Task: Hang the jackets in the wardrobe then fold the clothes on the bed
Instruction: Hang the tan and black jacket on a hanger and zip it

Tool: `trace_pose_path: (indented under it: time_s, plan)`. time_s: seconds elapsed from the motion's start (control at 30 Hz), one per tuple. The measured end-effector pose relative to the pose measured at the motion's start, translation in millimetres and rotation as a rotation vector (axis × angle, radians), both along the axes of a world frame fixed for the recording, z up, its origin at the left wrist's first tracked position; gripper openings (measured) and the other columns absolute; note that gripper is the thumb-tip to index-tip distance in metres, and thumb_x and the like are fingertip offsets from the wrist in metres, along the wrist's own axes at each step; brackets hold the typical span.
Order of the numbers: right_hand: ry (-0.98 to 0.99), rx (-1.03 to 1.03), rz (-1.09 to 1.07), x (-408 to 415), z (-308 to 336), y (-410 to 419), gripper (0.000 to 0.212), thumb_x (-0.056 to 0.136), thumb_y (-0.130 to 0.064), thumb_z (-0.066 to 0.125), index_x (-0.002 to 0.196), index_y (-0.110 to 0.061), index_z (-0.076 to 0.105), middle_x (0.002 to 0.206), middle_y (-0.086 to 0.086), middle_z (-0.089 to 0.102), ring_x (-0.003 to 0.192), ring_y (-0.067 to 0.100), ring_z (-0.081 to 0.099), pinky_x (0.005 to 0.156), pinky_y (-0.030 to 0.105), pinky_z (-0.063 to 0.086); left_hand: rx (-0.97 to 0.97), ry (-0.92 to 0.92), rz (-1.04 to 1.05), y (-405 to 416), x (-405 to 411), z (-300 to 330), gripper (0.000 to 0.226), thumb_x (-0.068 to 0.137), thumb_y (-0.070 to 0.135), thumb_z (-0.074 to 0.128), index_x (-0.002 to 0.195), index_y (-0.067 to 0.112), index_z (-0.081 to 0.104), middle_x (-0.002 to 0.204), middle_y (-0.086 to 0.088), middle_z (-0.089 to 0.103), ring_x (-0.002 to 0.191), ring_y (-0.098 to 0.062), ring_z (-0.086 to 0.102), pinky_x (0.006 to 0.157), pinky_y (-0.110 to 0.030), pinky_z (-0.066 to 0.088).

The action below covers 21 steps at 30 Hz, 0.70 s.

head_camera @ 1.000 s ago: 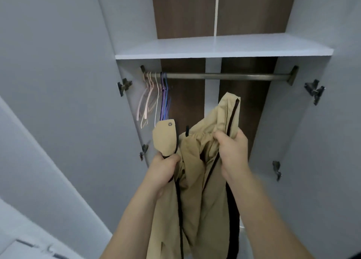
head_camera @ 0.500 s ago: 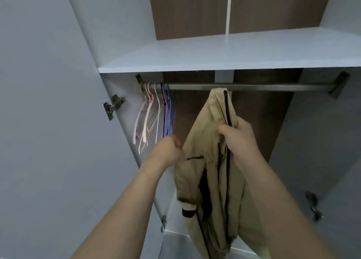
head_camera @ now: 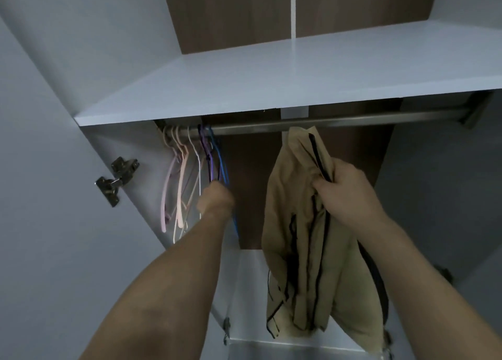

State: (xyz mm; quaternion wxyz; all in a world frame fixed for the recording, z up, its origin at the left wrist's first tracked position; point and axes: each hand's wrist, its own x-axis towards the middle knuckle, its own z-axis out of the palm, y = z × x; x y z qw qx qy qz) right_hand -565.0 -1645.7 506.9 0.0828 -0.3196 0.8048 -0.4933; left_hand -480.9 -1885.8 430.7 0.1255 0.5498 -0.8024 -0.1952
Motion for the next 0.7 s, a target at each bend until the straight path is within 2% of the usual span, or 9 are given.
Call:
trace_pose_path:
  time_s: [0.1, 0.23, 0.27, 0.33, 0.4, 0.47, 0.53, 0.6, 0.7]
  plan:
    - [0.081, 0.04, 0.003, -3.0, -4.5, -5.6, 0.013, 0.093, -0.018, 0.05, 0.096, -0.021, 0.062, 0.083, -0.004, 0.064, 0.074, 0.01, 0.06, 0.068, 0.028, 0.053, 0.146, 0.102, 0.019, -3.6, -13.3, -2.9, 0.029, 0.096, 0.012, 0.05, 0.12, -0.004, 0.057, 0.123, -0.024, 0.06, 0.114, -0.039, 0.058, 0.094, -0.043, 0.049]
    - [0.305, 0.159, 0.017, -7.6, -7.9, -6.9, 0.023, 0.09, -0.011, 0.051, 0.072, -0.025, 0.047, 0.084, -0.002, 0.05, 0.077, 0.02, 0.054, 0.063, 0.032, 0.044, 0.452, 0.258, 0.03, -6.4, -26.0, 2.6, 0.033, 0.102, 0.011, 0.043, 0.129, -0.006, 0.052, 0.13, -0.024, 0.058, 0.119, -0.036, 0.057, 0.09, -0.034, 0.054]
    - [0.367, 0.195, 0.011, -7.7, -8.5, -6.3, 0.024, 0.089, -0.01, 0.052, 0.07, -0.023, 0.044, 0.088, -0.001, 0.045, 0.081, 0.021, 0.051, 0.067, 0.033, 0.043, 0.536, 0.323, 0.044, -6.1, -27.4, 3.3, 0.03, 0.103, 0.012, 0.04, 0.125, -0.003, 0.053, 0.123, -0.022, 0.062, 0.112, -0.035, 0.061, 0.074, -0.027, 0.058]
    - [0.454, 0.241, -0.026, -8.2, -10.8, -4.0, 0.019, 0.087, -0.011, 0.051, 0.074, -0.023, 0.045, 0.1, 0.0, 0.033, 0.089, 0.02, 0.04, 0.076, 0.033, 0.04, 0.71, 0.504, 0.137, 0.8, -27.3, 8.8, 0.022, 0.103, 0.016, 0.033, 0.101, 0.008, 0.053, 0.088, -0.015, 0.063, 0.076, -0.027, 0.062, 0.039, -0.026, 0.048]
    - [0.439, 0.259, -0.039, -10.7, -14.2, -1.4, 0.024, 0.089, -0.011, 0.049, 0.071, -0.025, 0.043, 0.104, 0.001, 0.028, 0.088, 0.019, 0.04, 0.076, 0.031, 0.04, 0.773, 0.664, 0.221, 6.2, -26.5, 15.8, 0.024, 0.101, 0.018, 0.032, 0.092, 0.011, 0.053, 0.072, -0.009, 0.05, 0.061, -0.022, 0.05, 0.048, -0.031, 0.044]
    - [0.338, 0.286, -0.018, -13.8, -15.8, 0.4, 0.032, 0.093, -0.013, 0.048, 0.067, -0.029, 0.039, 0.103, 0.005, 0.035, 0.078, 0.02, 0.048, 0.07, 0.03, 0.042, 0.605, 0.765, 0.252, 8.7, -24.2, 21.8, 0.028, 0.102, 0.017, 0.038, 0.112, 0.002, 0.06, 0.092, -0.017, 0.06, 0.082, -0.03, 0.06, 0.073, -0.041, 0.052]
    - [0.266, 0.325, 0.008, -19.0, -17.4, 1.6, 0.03, 0.095, -0.016, 0.048, 0.068, -0.028, 0.044, 0.101, 0.007, 0.045, 0.074, 0.02, 0.051, 0.061, 0.029, 0.041, 0.381, 0.732, 0.243, 13.0, -15.2, 29.2, 0.035, 0.103, 0.019, 0.042, 0.122, -0.005, 0.059, 0.116, -0.027, 0.062, 0.107, -0.039, 0.06, 0.091, -0.046, 0.049]
    - [0.196, 0.313, 0.025, -26.5, -20.5, 5.3, 0.022, 0.095, -0.016, 0.048, 0.075, -0.019, 0.057, 0.095, 0.009, 0.056, 0.075, 0.02, 0.055, 0.056, 0.025, 0.04, 0.269, 0.715, 0.199, 27.9, 3.3, 35.4, 0.036, 0.102, 0.025, 0.044, 0.117, -0.003, 0.061, 0.108, -0.027, 0.064, 0.102, -0.04, 0.062, 0.085, -0.044, 0.049]
    - [0.025, 0.241, 0.046, -35.0, -21.4, 11.7, 0.02, 0.094, -0.02, 0.049, 0.091, -0.01, 0.067, 0.088, 0.005, 0.066, 0.077, 0.018, 0.06, 0.068, 0.027, 0.048, 0.122, 0.536, 0.079, 60.4, 44.2, 38.4, 0.035, 0.1, 0.028, 0.045, 0.094, 0.0, 0.064, 0.092, -0.025, 0.065, 0.091, -0.039, 0.063, 0.075, -0.039, 0.047]
